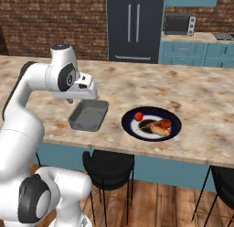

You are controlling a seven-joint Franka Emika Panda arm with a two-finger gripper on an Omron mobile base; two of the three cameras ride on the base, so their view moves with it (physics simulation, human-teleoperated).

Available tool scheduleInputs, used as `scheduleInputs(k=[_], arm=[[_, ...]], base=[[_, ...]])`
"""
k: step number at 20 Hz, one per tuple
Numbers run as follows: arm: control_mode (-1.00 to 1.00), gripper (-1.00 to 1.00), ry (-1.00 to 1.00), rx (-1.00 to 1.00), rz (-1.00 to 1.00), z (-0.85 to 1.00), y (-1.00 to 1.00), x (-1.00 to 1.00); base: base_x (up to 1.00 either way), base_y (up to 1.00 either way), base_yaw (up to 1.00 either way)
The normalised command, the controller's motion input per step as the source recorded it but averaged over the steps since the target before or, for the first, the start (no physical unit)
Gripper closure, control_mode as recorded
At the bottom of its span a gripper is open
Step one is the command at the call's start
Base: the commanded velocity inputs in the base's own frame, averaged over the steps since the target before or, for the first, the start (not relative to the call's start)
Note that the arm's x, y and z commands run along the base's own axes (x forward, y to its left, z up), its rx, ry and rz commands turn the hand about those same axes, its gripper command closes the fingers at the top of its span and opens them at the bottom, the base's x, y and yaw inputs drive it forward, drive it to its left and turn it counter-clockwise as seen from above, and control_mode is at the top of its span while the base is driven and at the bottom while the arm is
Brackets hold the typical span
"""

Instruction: Place one cooked food and one vegetable from the large plate to each tupperware container.

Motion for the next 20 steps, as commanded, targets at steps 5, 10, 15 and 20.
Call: scheduleInputs(k=[5, 10, 15, 20], arm=[[-1.0, -1.0, 0.03, -0.02, 0.05, -0.31, -0.27, -0.31], [-1.0, -1.0, 0.02, 0.03, 0.12, -0.45, -1.0, 0.5], [-1.0, -1.0, 0.01, 0.03, 0.06, -0.35, -0.96, 0.85], [-1.0, -1.0, 0.0, 0.0, -0.02, -0.45, -0.64, 0.87]], base=[[0.0, 0.0, 0.0], [0.0, 0.0, 0.0], [0.0, 0.0, 0.0], [0.0, 0.0, 0.0]])
